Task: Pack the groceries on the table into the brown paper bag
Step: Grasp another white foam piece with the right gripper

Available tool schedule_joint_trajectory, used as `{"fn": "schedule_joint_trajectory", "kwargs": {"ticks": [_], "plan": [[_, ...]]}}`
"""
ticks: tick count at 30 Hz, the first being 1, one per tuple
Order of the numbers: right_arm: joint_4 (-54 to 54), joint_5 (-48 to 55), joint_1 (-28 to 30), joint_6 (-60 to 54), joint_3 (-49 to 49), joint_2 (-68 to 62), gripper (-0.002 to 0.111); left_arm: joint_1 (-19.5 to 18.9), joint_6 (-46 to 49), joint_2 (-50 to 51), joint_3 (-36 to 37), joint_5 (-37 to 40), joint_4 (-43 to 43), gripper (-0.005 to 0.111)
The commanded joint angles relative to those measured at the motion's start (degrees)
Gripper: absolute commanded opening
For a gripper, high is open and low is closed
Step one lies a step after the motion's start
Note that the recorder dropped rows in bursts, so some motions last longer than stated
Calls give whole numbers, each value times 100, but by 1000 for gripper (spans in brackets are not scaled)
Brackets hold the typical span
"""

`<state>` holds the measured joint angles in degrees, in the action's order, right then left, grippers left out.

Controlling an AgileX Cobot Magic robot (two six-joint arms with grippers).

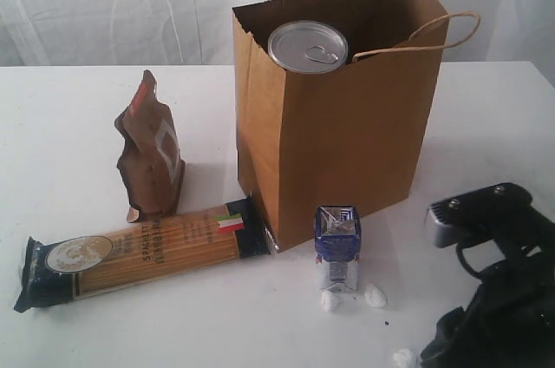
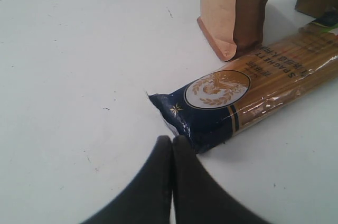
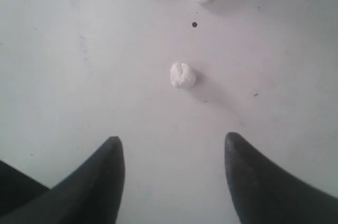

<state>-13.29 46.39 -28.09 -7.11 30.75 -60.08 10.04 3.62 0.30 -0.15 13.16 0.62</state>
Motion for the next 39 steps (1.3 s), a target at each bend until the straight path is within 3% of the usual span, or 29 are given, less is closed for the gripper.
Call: {"fn": "schedule_joint_trajectory", "kwargs": {"ticks": [1,10,28,30,33,35,39], "plan": [[-11,-422,-179,-18,-23,-555,54,-25,-10,-30,15,17,14,0],[91,-1002,-549,-18,-23,-1667,54,-25,-10,-30,15,17,14,0],[289,-1972,-559,-18,-23,-2801,46,-25,-10,-30,15,17,14,0],[289,-2000,-559,-18,-23,-2887,37,-25,-10,-30,15,17,14,0],[289,-1864,-559,-18,-23,-2925,11,-25,-10,-30,15,17,14,0],[289,-1774,-559,-18,-23,-2859,0,-25,-10,-30,15,17,14,0],[289,-1563,-559,112,-23,-2018,0,-25,-10,-30,15,17,14,0]]}}
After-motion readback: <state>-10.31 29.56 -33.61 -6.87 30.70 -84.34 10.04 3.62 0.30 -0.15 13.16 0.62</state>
